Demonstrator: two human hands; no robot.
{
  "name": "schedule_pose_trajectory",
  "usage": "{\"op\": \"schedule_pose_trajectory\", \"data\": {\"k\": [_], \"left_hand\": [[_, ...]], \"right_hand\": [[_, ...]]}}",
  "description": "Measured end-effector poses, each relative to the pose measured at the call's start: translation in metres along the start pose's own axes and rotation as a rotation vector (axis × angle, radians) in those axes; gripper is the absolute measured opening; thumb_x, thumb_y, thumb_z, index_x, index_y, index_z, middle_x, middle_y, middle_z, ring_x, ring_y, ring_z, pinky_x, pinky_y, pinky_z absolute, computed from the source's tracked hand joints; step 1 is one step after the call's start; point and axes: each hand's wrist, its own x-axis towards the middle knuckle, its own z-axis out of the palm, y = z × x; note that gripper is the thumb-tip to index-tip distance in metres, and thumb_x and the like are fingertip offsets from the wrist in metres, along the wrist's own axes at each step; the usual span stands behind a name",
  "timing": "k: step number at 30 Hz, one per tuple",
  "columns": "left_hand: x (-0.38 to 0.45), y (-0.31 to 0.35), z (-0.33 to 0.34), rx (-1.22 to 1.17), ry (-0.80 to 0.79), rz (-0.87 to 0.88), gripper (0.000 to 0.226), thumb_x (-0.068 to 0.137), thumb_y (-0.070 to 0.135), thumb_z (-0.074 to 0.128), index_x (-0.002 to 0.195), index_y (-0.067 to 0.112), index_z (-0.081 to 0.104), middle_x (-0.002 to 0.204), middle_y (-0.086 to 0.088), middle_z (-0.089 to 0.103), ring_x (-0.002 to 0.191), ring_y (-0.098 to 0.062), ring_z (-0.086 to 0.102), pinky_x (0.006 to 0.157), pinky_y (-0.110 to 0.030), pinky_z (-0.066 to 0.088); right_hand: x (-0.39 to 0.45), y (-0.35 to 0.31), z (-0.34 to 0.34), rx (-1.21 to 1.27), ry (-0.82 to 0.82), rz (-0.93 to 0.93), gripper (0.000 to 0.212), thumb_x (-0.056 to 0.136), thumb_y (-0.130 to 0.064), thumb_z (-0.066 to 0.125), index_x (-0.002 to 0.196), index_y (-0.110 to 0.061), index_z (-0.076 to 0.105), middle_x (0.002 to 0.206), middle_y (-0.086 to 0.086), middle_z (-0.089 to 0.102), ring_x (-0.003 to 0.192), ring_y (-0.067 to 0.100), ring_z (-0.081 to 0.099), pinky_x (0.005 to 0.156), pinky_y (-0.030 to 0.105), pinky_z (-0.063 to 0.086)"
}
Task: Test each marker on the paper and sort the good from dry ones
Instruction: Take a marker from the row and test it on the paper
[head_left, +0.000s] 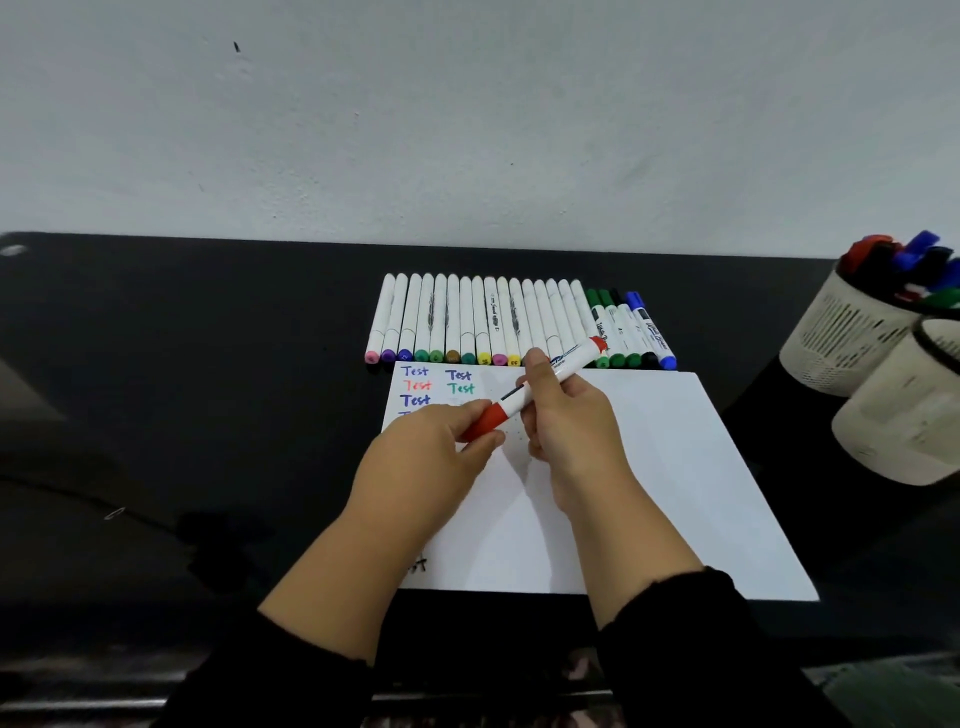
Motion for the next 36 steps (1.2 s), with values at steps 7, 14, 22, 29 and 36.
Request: {"op": "schedule_pose_trajectory", "data": {"k": [7, 14, 22, 29, 36], "left_hand": [[-0.004, 0.004, -0.002, -0.028, -0.025, -0.007, 0.047, 0.093, 0.048, 0.046, 0.137, 0.034, 0.044, 0.125, 0.011, 0.058, 0.101, -0.007, 0.05, 0.073, -0.019, 0.036], [-0.01, 0.006, -0.006, -0.29, -0.064, -0.095, 0.037, 0.09, 0.041, 0.055, 0.126, 0.031, 0.058, 0.09, 0.02, 0.056, 0.087, -0.004, 0.053, 0.063, -0.014, 0.039], [-0.016, 0.006, -0.012, -0.512, -0.149, -0.182, 0.023, 0.092, 0.033, 0.055, 0.07, 0.029, 0.062, 0.074, 0.013, 0.066, 0.077, -0.002, 0.059, 0.059, -0.015, 0.037], [-0.026, 0.005, -0.012, -0.159, -0.026, -0.081, 0.029, 0.094, 0.041, 0.047, 0.119, 0.032, 0.061, 0.092, 0.014, 0.063, 0.077, -0.006, 0.052, 0.061, -0.021, 0.042], [-0.026, 0.001, -0.016, -0.121, -0.079, -0.09, 0.036, 0.095, 0.042, 0.045, 0.127, 0.03, 0.056, 0.108, 0.006, 0.063, 0.081, -0.008, 0.051, 0.065, -0.023, 0.044]], "right_hand": [[-0.002, 0.0, 0.007, -0.122, 0.026, -0.069, 0.031, 0.093, -0.038, 0.054, 0.072, -0.016, 0.055, 0.06, -0.001, 0.051, 0.054, 0.012, 0.044, 0.057, 0.028, 0.037], [-0.004, -0.005, 0.01, -0.126, 0.083, -0.089, 0.027, 0.094, -0.03, 0.053, 0.07, -0.018, 0.055, 0.066, -0.001, 0.055, 0.061, 0.013, 0.05, 0.061, 0.029, 0.043], [-0.01, -0.006, 0.014, -0.139, 0.051, -0.067, 0.028, 0.093, -0.024, 0.052, 0.067, -0.015, 0.051, 0.059, -0.002, 0.047, 0.054, 0.012, 0.042, 0.054, 0.028, 0.036], [-0.015, -0.008, 0.02, -0.123, 0.053, -0.001, 0.027, 0.092, -0.021, 0.051, 0.065, -0.015, 0.051, 0.056, -0.003, 0.047, 0.048, 0.011, 0.038, 0.049, 0.025, 0.032], [-0.015, -0.007, 0.025, -0.119, 0.029, 0.021, 0.025, 0.091, -0.021, 0.051, 0.067, -0.015, 0.052, 0.058, -0.002, 0.049, 0.049, 0.011, 0.038, 0.048, 0.025, 0.031]]}}
